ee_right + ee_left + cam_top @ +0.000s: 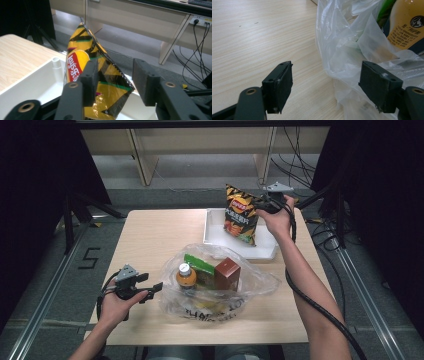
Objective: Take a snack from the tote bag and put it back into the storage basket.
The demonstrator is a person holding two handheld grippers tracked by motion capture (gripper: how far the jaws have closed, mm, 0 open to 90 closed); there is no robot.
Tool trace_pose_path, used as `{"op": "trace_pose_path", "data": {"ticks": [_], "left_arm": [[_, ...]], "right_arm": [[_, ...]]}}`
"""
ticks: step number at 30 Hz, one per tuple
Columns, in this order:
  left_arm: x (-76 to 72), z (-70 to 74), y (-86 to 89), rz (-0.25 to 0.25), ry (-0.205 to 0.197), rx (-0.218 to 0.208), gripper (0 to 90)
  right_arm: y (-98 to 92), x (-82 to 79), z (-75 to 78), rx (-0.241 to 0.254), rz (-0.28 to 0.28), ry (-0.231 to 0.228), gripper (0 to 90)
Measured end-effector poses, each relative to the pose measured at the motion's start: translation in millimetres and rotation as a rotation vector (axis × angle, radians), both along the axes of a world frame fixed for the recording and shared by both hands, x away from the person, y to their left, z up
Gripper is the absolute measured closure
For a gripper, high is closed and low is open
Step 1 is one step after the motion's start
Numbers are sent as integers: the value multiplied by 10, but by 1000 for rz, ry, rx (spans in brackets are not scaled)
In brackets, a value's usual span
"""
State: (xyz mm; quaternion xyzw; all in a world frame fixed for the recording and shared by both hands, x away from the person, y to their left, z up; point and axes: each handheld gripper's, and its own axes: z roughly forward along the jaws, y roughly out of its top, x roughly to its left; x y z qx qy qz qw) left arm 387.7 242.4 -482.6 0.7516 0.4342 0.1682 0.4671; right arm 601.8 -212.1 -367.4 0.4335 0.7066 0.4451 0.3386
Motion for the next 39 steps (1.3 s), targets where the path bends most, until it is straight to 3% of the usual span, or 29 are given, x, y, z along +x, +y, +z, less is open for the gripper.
{"op": "trace_pose_path", "data": {"ticks": [6, 14, 19, 24, 27, 28, 34, 39], "left_arm": [[1, 3, 5, 3, 0, -1, 259], [-4, 7, 2, 6, -1, -2, 259], [-1, 5, 4, 8, 3, -8, 259], [-7, 13, 1, 5, -3, 2, 259], [-8, 10, 0, 10, 1, -4, 259], [-8, 10, 0, 10, 1, -3, 259], [-8, 11, 4, 8, 0, -10, 259], [-7, 16, 1, 7, -3, -2, 259]], "right_arm": [[-26, -69, 30, 55, -14, -4, 487], [-122, -127, 3, 79, -49, 9, 469], [-162, -229, -41, 101, -82, 56, 616], [-162, -323, -150, 119, -63, 121, 807], [-144, -358, -217, 107, -68, 158, 844], [-134, -375, -236, 124, -67, 179, 847], [-151, -378, -305, 126, -93, 166, 850], [-147, -406, -324, 123, -97, 197, 900]]}}
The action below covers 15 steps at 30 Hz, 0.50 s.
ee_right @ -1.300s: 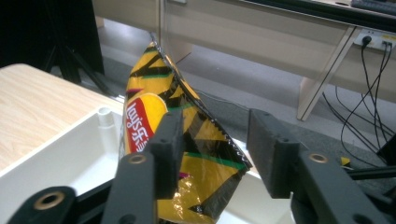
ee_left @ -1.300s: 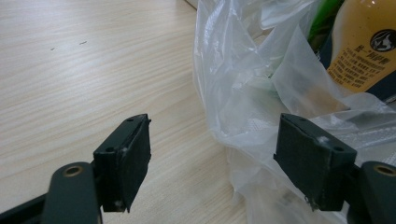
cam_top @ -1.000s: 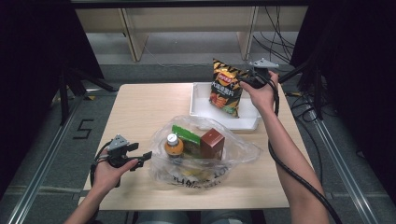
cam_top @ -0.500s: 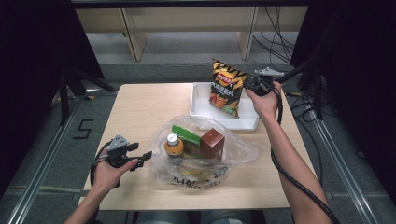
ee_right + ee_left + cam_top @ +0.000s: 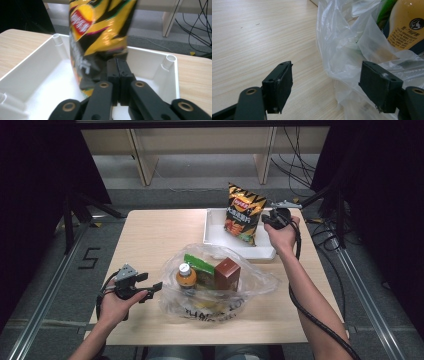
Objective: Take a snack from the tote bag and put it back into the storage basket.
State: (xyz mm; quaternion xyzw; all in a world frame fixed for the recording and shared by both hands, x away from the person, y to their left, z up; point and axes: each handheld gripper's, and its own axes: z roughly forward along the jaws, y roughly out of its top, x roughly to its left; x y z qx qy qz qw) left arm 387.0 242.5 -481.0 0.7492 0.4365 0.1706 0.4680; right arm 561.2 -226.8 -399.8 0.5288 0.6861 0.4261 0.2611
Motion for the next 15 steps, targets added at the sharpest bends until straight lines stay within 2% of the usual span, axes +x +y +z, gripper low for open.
{"op": "trace_pose_path", "data": {"ticks": [1, 3, 4, 5, 6, 7, 8, 10, 11, 13, 14, 15], "left_arm": [[-1, 1, -1, -3, -3, 1, 259], [-1, 1, 0, -5, -2, -1, 259], [0, 1, 2, -5, -2, -1, 259], [0, -1, 1, -2, 2, -6, 259], [0, -2, 2, 1, 2, -5, 260], [-1, -2, 0, 2, 3, -3, 260], [0, 0, 1, -1, 0, 2, 260], [0, 2, 0, -2, -2, 2, 260], [0, 2, 1, -4, -3, 0, 260], [0, 0, 2, -3, 1, -6, 260], [-2, -1, 2, 2, -1, -8, 259], [-3, 0, 4, 2, 0, -10, 260]], "right_arm": [[3, -2, -13, -2, 8, 9, 900], [-8, 16, -52, -36, 39, 9, 900], [33, -6, -68, -9, 21, 41, 900], [12, 15, -95, -38, 52, 28, 900], [58, -2, -118, -10, 34, 52, 900], [73, 3, -143, -10, 45, 55, 900], [61, 22, -171, -39, 79, 48, 900], [130, 2, -206, -31, 68, 97, 900], [123, 28, -235, -52, 97, 83, 900], [151, 51, -267, -73, 101, 92, 900], [173, 55, -280, -69, 89, 110, 900], [176, 82, -303, -67, 99, 95, 900]]}}
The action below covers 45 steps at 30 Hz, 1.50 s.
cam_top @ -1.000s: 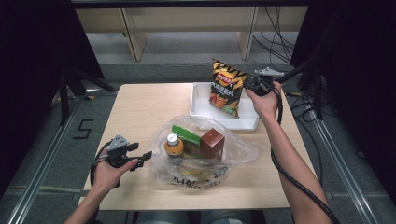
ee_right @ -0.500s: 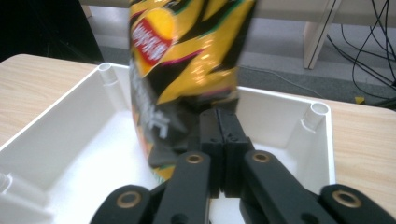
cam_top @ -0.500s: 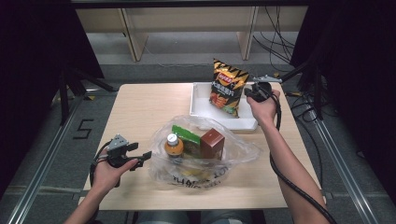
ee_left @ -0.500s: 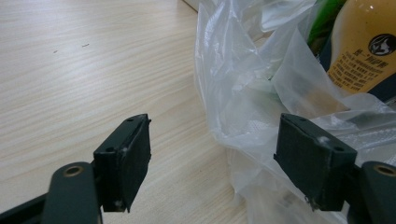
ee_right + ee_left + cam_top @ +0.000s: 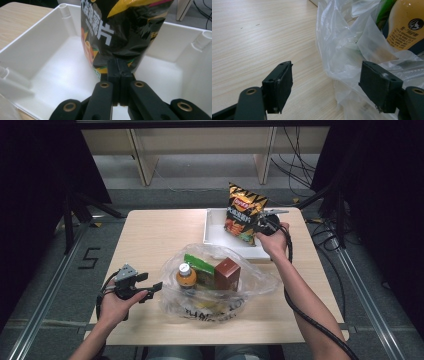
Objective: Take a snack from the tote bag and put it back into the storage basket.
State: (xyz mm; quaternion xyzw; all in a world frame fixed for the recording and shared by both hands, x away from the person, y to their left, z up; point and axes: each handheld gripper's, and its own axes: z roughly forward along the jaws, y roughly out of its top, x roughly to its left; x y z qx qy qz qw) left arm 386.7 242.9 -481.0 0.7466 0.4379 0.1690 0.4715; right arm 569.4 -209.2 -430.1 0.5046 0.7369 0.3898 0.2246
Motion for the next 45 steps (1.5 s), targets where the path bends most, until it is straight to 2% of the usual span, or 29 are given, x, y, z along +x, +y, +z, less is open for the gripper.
{"op": "trace_pose_path", "data": {"ticks": [1, 2, 3, 5, 6, 8, 9, 12, 15, 16, 17, 18, 19, 20, 22, 23, 25, 27, 28, 29, 30, 32, 33, 34, 36, 38, 39, 43, 45], "left_arm": [[-3, 1, 1, 5, 2, -1, 260], [0, 5, 9, -3, -4, 8, 260], [2, 6, 11, -2, -4, 8, 260], [4, 7, 12, -3, -5, 7, 260], [4, 7, 12, -3, -5, 7, 260], [5, 5, 10, -6, -5, 8, 260], [4, 3, 7, -5, -2, 3, 260], [1, 6, 5, 1, -1, 1, 260], [3, 9, 12, -5, -6, 7, 259], [3, 8, 12, -4, -5, 7, 260], [3, 8, 12, -4, -5, 6, 260], [2, 8, 11, -5, -5, 6, 259], [2, 7, 11, -5, -5, 5, 260], [2, 7, 11, -4, -5, 7, 259], [2, 6, 11, -5, -5, 6, 260], [4, 5, 12, -6, -4, 6, 260], [5, 4, 11, -7, -3, 5, 259], [4, 4, 10, -7, -2, 5, 259], [3, 3, 9, -6, -2, 5, 259], [2, -1, 6, -2, 2, -1, 259], [2, -3, 5, -3, 2, -1, 259], [3, -4, 5, -3, 3, -1, 259], [3, -4, 4, -3, 3, -1, 259], [3, -4, 4, -3, 3, -1, 259], [2, -3, 3, -3, 3, 1, 259], [5, -2, 6, -10, -2, 4, 259], [5, -2, 6, -10, -2, 5, 259], [5, -5, 1, -7, 4, 4, 259], [6, -5, 1, -8, 5, -1, 259]], "right_arm": [[33, -3, -3, 6, -18, 17, 900], [5, 29, -10, -31, 15, 3, 900], [44, 26, -4, -5, -13, 18, 900], [33, 60, -3, -28, -8, 4, 900], [55, 65, -18, -11, -23, 2, 900], [33, 94, -16, -29, -6, 3, 900], [42, 88, -14, -38, -20, 17, 900], [45, 123, -34, -22, -32, 2, 900], [64, 129, -45, -17, -61, 8, 900], [42, 143, -45, -41, -52, 4, 900], [65, 149, -64, -19, -71, -4, 900], [53, 159, -60, -30, -67, 7, 900], [27, 177, -71, -51, -50, -12, 900], [43, 169, -54, -35, -70, 12, 900], [24, 199, -60, -60, -60, -9, 900], [39, 198, -62, -34, -68, 3, 900], [21, 221, -48, -67, -66, -2, 900], [20, 236, -49, -77, -72, -2, 900], [25, 259, -67, -73, -88, -29, 900], [-3, 268, -61, -99, -64, -22, 900], [11, 267, -53, -78, -88, -4, 900], [7, 275, -53, -78, -89, 2, 900], [4, 292, -64, -79, -87, -16, 900], [-23, 308, -71, -122, -72, -40, 900], [-11, 312, -52, -105, -97, -11, 900], [-8, 324, -61, -93, -113, -10, 900], [-28, 327, -46, -106, -97, -11, 900], [-44, 364, -60, -111, -112, -34, 900], [-50, 360, -48, -110, -109, -26, 900]]}}
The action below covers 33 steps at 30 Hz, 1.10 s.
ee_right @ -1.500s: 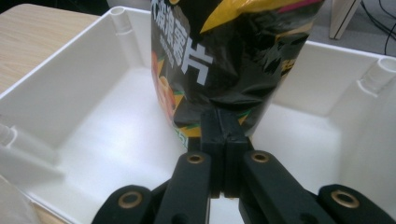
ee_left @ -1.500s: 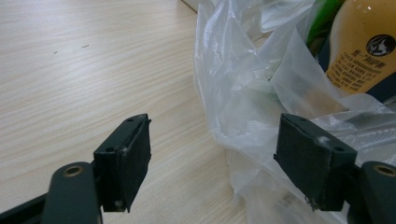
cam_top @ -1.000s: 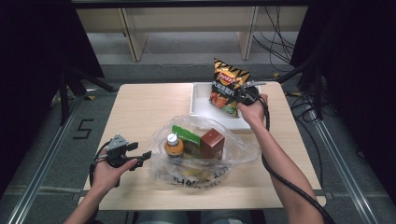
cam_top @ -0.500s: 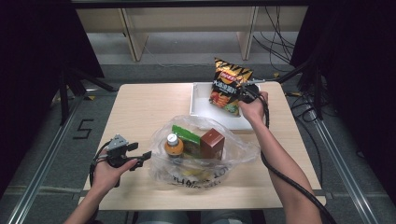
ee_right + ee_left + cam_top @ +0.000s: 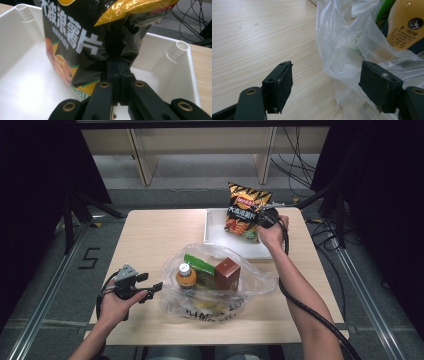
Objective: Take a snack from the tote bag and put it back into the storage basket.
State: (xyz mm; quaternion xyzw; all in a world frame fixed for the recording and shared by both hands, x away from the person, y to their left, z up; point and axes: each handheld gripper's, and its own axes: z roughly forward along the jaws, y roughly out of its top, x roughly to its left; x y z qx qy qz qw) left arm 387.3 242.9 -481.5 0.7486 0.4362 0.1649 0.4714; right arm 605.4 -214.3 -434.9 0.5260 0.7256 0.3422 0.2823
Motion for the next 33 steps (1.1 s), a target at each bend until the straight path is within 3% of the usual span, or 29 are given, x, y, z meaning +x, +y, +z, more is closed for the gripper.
{"op": "trace_pose_path", "data": {"ticks": [2, 3, 5, 8, 9, 10, 11, 12, 17, 18, 19, 22, 23, 24, 25, 33], "left_arm": [[-4, 2, 0, 7, 0, -1, 259], [-4, 2, 1, 6, -2, 0, 259], [-3, 1, 3, 5, -2, -1, 259], [-4, 2, 3, 7, -1, -1, 259], [-4, 3, 3, 6, -2, -1, 258], [-3, 4, 5, 1, -5, 2, 259], [0, 6, 8, -3, -8, 6, 259], [-1, 6, 8, -1, -7, 4, 258], [-5, 6, 2, 4, -3, -1, 259], [-5, 6, 2, 4, -4, 0, 259], [-5, 6, 0, 4, -4, 0, 258], [-3, 9, -1, -1, -7, 9, 259], [-1, 7, -2, -4, -6, 7, 259], [-2, 7, -3, -4, -6, 7, 259], [-3, 8, -3, -4, -6, 7, 259], [-3, 9, 11, 1, -7, 5, 259]], "right_arm": [[4, 17, 1, 0, -23, -5, 900], [-13, 20, 0, -14, -6, -3, 900], [10, 27, -14, 10, -38, -9, 900], [14, 9, -3, 7, -51, 1, 890], [-11, 19, -14, -28, -31, -32, 884], [-43, 21, -4, -49, 2, -36, 878], [-16, -3, 16, -2, -34, -21, 875], [-15, -16, 27, 7, -47, -21, 874], [-22, -105, 71, 20, -34, -27, 891], [-28, -108, 52, 8, -18, -64, 898], [-11, -142, 81, 31, -20, -25, 900], [25, -194, 93, 38, 4, -21, 900], [55, -203, 86, 62, 0, -18, 900], [88, -226, 94, 71, -7, 5, 900], [64, -203, 87, 38, 33, -13, 900], [97, -109, 36, 16, 4, 8, 881]]}}
